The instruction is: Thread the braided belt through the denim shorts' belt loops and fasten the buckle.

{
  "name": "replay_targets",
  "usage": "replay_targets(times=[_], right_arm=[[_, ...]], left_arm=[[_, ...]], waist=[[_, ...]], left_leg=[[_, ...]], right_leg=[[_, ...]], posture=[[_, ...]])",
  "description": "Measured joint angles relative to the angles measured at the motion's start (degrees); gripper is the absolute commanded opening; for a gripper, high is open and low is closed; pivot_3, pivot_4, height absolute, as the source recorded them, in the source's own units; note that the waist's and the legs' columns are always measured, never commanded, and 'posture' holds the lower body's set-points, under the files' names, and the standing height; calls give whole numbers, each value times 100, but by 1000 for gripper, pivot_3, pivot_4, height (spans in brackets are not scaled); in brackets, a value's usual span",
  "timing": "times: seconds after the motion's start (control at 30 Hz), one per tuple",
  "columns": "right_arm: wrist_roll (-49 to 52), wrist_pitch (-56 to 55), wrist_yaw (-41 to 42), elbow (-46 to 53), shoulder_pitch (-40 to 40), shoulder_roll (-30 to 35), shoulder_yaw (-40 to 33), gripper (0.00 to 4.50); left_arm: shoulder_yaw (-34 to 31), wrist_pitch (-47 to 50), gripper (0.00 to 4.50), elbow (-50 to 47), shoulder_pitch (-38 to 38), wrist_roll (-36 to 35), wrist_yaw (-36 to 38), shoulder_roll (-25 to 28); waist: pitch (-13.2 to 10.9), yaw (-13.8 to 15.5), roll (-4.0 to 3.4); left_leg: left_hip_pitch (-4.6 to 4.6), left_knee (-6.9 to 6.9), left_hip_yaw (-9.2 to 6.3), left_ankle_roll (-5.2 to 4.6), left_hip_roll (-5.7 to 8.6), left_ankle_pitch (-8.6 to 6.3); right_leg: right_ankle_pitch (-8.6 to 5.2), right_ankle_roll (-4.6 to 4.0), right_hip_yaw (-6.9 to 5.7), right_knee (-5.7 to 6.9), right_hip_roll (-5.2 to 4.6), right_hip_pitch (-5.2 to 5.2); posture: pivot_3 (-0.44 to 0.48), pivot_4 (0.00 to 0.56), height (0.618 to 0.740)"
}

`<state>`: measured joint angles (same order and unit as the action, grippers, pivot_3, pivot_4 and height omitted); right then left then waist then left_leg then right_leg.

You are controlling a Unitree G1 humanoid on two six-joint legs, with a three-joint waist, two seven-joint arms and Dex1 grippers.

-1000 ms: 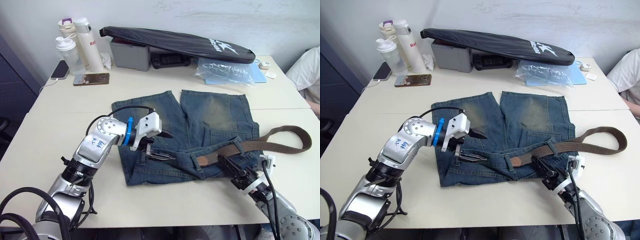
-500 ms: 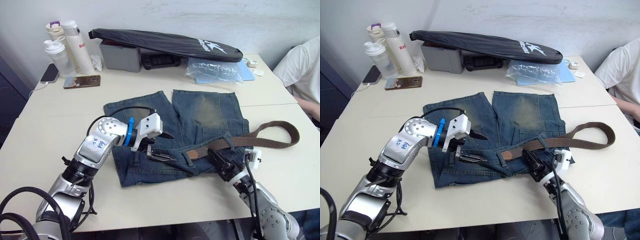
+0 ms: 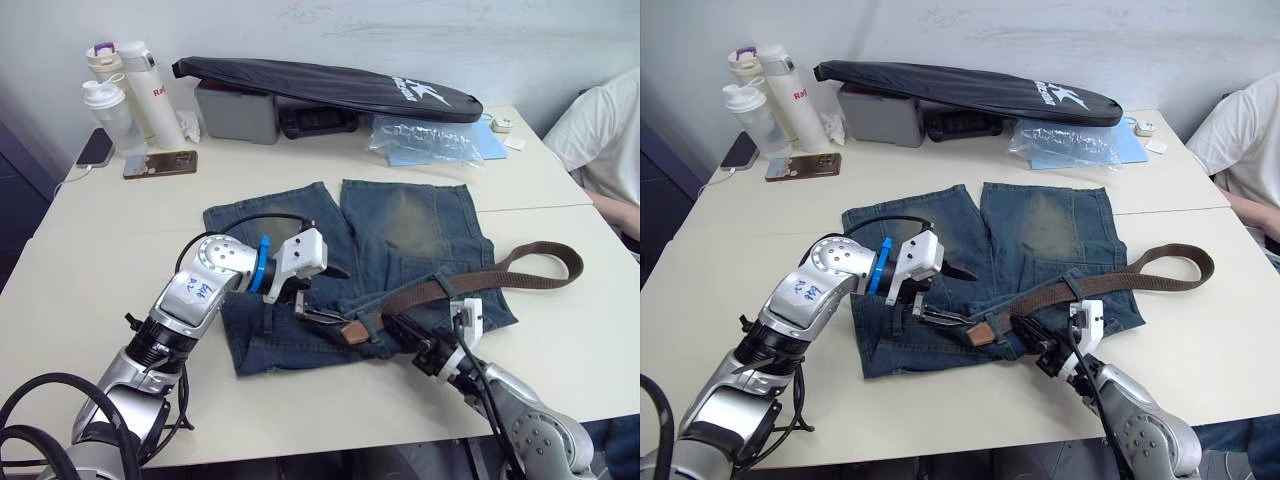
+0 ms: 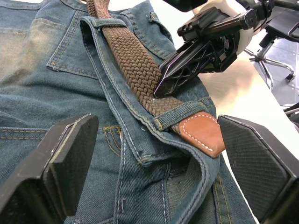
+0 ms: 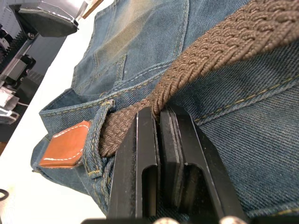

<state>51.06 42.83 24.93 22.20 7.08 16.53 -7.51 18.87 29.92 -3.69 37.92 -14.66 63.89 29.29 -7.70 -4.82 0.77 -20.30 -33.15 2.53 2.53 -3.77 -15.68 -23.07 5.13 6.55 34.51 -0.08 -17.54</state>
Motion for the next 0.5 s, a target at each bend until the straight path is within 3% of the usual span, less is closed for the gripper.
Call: replay_targets(times=[0.5], right_arm=[[535, 370, -860, 109, -256, -714, 199, 12]], left_arm=[[14, 0, 4500, 2, -31, 54, -10, 73]], waist=[[-22, 21, -34]], left_leg=[[0, -10, 1, 0, 13, 0]], right_leg=[[2, 5, 1, -1, -17, -13]], posture=[[0, 150, 740]])
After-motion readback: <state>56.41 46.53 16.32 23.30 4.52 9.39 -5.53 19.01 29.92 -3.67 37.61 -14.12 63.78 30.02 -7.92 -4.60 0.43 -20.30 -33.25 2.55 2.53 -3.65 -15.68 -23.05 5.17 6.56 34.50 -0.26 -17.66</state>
